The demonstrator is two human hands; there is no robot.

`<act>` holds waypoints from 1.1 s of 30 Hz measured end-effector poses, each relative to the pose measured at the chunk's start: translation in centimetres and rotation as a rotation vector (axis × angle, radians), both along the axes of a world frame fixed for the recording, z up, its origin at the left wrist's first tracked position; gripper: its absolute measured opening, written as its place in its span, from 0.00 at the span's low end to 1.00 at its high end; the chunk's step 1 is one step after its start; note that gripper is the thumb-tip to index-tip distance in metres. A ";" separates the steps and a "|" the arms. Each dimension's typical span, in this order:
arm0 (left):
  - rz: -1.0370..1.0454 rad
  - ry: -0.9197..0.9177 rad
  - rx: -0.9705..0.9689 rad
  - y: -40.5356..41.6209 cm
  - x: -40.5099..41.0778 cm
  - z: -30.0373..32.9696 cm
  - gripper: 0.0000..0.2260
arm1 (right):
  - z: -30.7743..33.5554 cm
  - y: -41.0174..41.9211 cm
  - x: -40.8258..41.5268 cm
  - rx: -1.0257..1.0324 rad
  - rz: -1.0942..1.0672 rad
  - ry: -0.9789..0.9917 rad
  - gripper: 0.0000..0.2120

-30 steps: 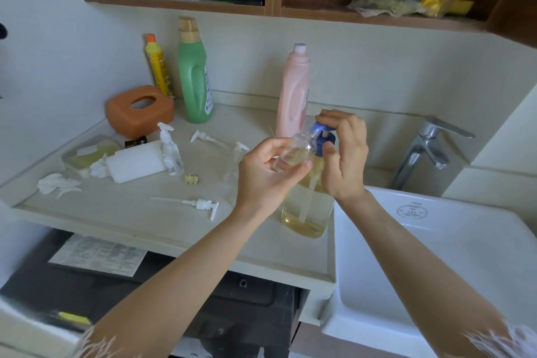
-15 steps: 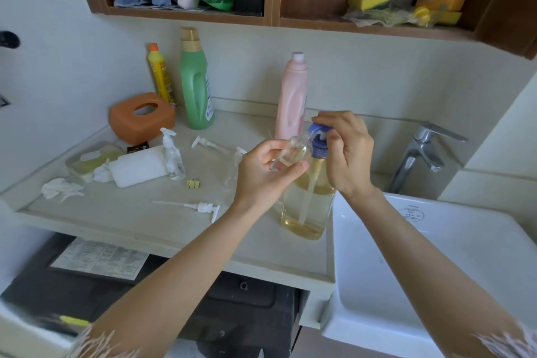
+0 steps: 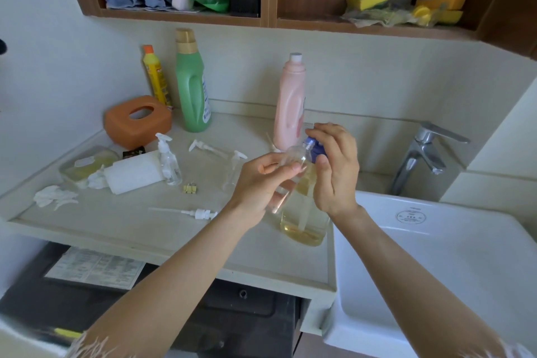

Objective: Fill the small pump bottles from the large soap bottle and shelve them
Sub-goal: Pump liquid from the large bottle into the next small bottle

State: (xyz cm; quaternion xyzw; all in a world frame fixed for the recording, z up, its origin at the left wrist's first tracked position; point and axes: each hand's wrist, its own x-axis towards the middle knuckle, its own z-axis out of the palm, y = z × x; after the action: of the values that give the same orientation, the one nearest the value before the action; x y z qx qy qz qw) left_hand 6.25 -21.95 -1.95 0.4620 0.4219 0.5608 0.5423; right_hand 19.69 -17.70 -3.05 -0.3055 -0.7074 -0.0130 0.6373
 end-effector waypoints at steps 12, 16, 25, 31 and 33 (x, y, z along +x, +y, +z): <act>-0.257 -0.180 -0.199 1.1 -0.8 -0.4 0.15 | 1.5 -1.6 0.5 -0.185 -0.026 -0.040 0.23; -0.121 0.036 -0.113 0.5 -1.6 0.0 0.17 | 2.5 -2.1 0.9 -0.226 0.012 -0.052 0.24; -0.243 -0.200 0.069 -1.9 -6.3 2.7 0.27 | 3.0 -2.2 0.5 -0.251 -0.017 -0.062 0.22; -0.465 -0.159 0.254 -4.0 -6.1 5.6 0.23 | 2.9 -2.0 0.4 -0.243 -0.034 -0.069 0.14; -0.493 -0.119 0.263 -4.4 -5.5 6.2 0.22 | 2.9 -2.0 0.5 -0.249 -0.033 -0.078 0.14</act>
State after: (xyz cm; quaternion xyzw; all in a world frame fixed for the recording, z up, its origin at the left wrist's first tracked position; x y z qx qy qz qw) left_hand 0.78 -26.33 4.27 0.5832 0.1878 0.4881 0.6215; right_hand 20.18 -19.68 -0.14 -0.3929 -0.7228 0.0525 0.5661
